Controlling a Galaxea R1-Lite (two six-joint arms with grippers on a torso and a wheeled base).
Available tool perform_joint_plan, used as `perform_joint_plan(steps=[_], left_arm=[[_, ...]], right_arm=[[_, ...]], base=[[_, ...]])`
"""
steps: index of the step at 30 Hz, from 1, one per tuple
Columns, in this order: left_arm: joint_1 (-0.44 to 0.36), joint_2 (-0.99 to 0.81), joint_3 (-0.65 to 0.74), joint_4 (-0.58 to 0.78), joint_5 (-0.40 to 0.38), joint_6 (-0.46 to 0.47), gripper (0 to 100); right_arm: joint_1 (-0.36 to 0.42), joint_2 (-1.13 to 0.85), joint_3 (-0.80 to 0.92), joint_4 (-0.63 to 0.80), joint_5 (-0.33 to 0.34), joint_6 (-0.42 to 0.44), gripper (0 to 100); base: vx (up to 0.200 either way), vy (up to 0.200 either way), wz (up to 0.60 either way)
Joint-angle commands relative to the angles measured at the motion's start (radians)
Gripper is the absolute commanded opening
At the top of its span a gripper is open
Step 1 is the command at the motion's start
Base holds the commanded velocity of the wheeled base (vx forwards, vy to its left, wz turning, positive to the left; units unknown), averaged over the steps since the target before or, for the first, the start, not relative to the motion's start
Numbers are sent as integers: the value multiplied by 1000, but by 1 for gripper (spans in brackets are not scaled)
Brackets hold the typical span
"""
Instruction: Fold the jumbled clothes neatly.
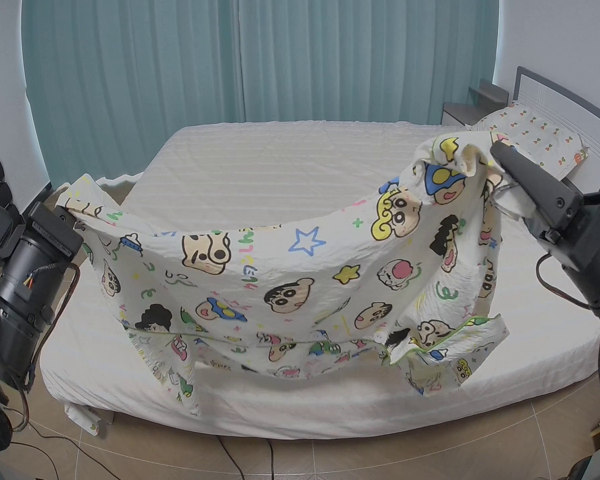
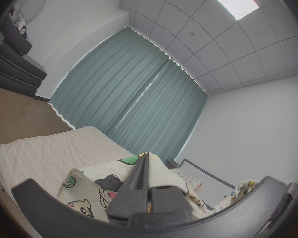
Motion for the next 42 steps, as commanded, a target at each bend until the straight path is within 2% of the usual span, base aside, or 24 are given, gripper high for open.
perform_joint_plan(steps=[1, 9, 16, 19, 23, 26, 31, 33, 37, 42], left_arm=[[-58, -61, 23, 4, 12, 42, 0], [-62, -62, 51, 10, 32, 60, 0], [-68, -82, 108, 10, 31, 58, 0], [-115, -114, 131, 15, 32, 57, 0], [-175, -179, 152, 107, 32, 57, 0], [-178, -249, 143, 197, 31, 55, 0], [-180, -325, 137, 259, 31, 57, 0], [-180, -358, 137, 314, 28, 55, 0], [-180, -381, 135, 357, 28, 52, 0], [-178, -386, 97, 364, 28, 40, 0]], right_arm=[[6, -95, -5, 37, 2, -1, 0], [6, -142, -22, 149, 10, 21, 0], [42, -195, -19, 287, 13, 94, 0], [77, -237, -22, 353, 13, 131, 0], [108, -277, -18, 445, 13, 134, 0], [118, -322, -24, 488, 13, 136, 0], [138, -374, -48, 529, 13, 136, 0], [174, -422, -62, 592, 19, 157, 0], [180, -445, -85, 630, 27, 228, 0], [180, -438, -136, 655, 27, 239, 0]], base=[[0, 0, 0], [0, 0, 0], [0, 0, 0], [0, 0, 0], [0, 0, 0], [0, 0, 0], [0, 0, 0], [0, 0, 0], [0, 0, 0], [0, 0, 0]])
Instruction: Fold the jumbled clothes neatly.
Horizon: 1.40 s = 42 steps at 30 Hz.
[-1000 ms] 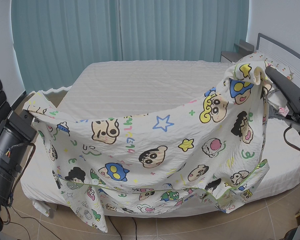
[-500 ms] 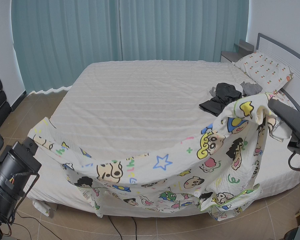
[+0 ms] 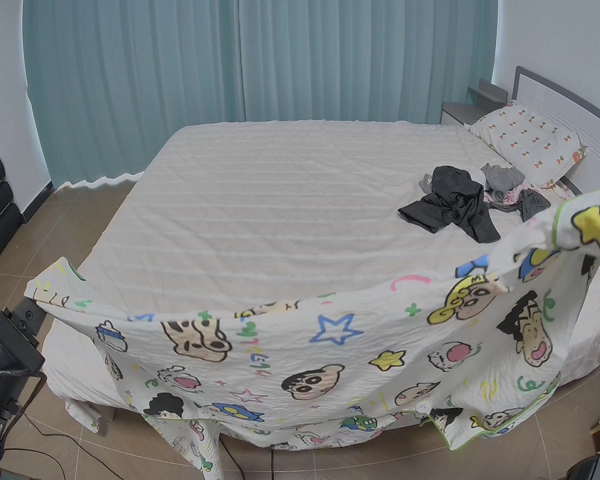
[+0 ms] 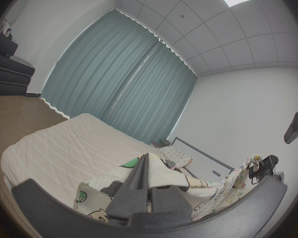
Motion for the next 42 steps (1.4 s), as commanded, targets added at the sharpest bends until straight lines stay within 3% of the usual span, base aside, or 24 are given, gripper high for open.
perform_joint_plan(steps=[1, 11, 17, 26, 34, 42], left_arm=[[0, -27, -27, 2, 1, -2, 0], [0, -70, -28, 88, -4, -5, 0], [1, -27, -28, 169, -8, -5, 0], [28, 143, -94, 173, -11, -5, 0], [86, 329, -191, 169, -13, -5, 0], [186, 564, -385, 163, -53, -4, 0]], right_arm=[[4, -13, -49, 22, 0, 3, 0], [4, -20, -50, 85, 6, 5, 0], [-80, 52, -42, 83, 26, -1, 0], [-311, 242, -67, 52, 116, -97, 0], [-383, 368, -111, -12, 121, -164, 0], [-469, 518, -161, -83, 122, -208, 0]], base=[[0, 0, 0], [0, 0, 0], [0, 0, 0], [0, 0, 0], [125, 0, 0], [200, 0, 0]])
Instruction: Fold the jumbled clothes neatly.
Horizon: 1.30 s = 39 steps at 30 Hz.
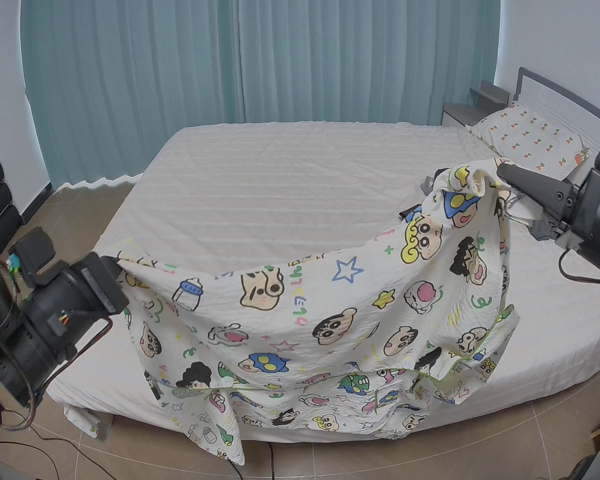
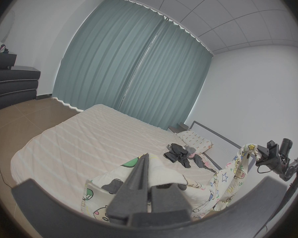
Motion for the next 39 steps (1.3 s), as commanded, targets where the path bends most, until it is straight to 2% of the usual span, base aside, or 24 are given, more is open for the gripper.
perform_joint_plan(steps=[1, 8, 13, 18, 22, 32, 34, 39], left_arm=[[67, 194, -120, -3, -29, 2, 0], [121, 376, -251, -5, -32, 6, 0], [155, 567, -405, -3, -32, 6, 0], [169, 659, -470, -3, -32, 8, 0], [196, 797, -574, -3, -30, 13, 0], [227, 1026, -754, 8, -27, 60, 0], [247, 1124, -847, 43, -21, 63, 0], [262, 1201, -939, 72, 13, 63, 0]], right_arm=[[-64, 138, -40, -29, 1, -25, 0], [-103, 269, -120, -86, -1, -40, 0], [-135, 451, -227, -133, -5, -51, 0], [-143, 559, -281, -173, -8, -51, 0], [-170, 707, -361, -184, -13, -68, 0], [-193, 894, -473, -216, -28, -68, 0], [-193, 978, -546, -210, -47, -68, 0], [-192, 1076, -632, -208, -79, -68, 0]], base=[[200, 0, 0], [200, 0, 0], [200, 0, 0], [200, 0, 0], [200, 0, 0], [0, 0, 0], [0, 0, 0], [0, 0, 0]])
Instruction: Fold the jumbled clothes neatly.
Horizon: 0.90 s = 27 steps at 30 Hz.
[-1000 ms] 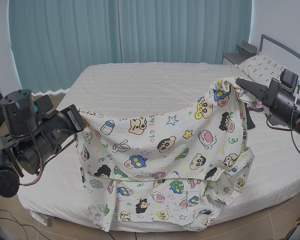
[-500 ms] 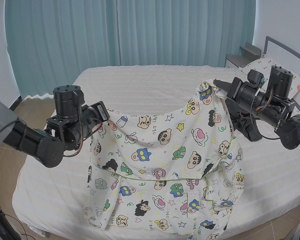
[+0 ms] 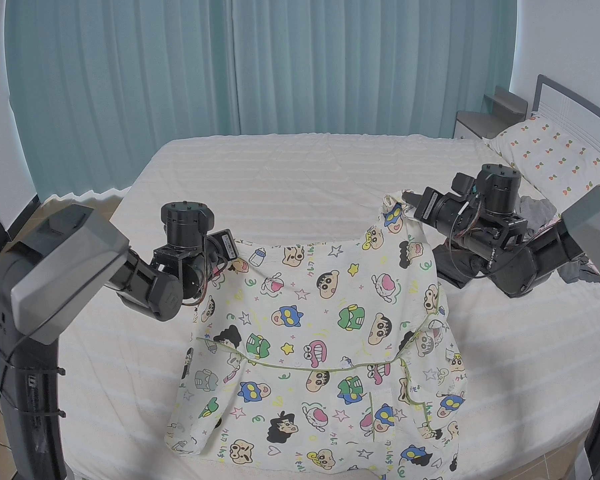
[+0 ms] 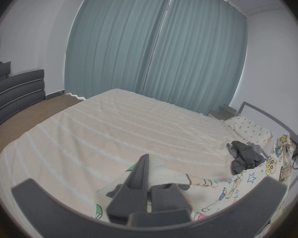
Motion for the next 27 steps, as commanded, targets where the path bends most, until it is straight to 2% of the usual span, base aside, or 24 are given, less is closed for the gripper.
perform_joint_plan(steps=[1, 2, 4, 12, 13, 16, 17, 18, 24, 25, 27], left_arm=[[25, 144, -104, 25, 26, 3, 0], [35, 189, -167, 25, 74, 5, 0], [44, 212, -208, 27, 100, 6, 0], [71, 279, -288, 50, 111, 8, 0], [81, 290, -293, 51, 129, 9, 0], [93, 304, -307, 51, 131, 20, 0], [96, 315, -319, 53, 131, 20, 0], [98, 318, -322, 53, 131, 20, 100], [136, 391, -399, 50, 181, 36, 100], [144, 410, -426, 51, 192, 40, 100], [150, 417, -437, 50, 193, 40, 100]], right_arm=[[-2, 155, -98, 1, -25, 0, 0], [-2, 229, -168, 1, -48, 0, 0], [-2, 276, -225, 2, -71, 0, 0], [10, 394, -363, 73, -87, 1, 0], [26, 420, -403, 96, -111, 1, 0], [38, 447, -458, 151, -113, 6, 0], [43, 459, -490, 170, -113, 11, 100], [43, 463, -501, 174, -113, 12, 100], [36, 603, -727, 203, -185, 54, 100], [35, 638, -779, 236, -217, 103, 100], [32, 655, -779, 292, -235, 144, 100]], base=[[0, 0, 0], [0, 0, 0], [0, 0, 0], [0, 0, 0], [0, 0, 0], [0, 0, 0], [0, 0, 0], [0, 0, 0], [0, 0, 0], [0, 0, 0], [0, 0, 0]])
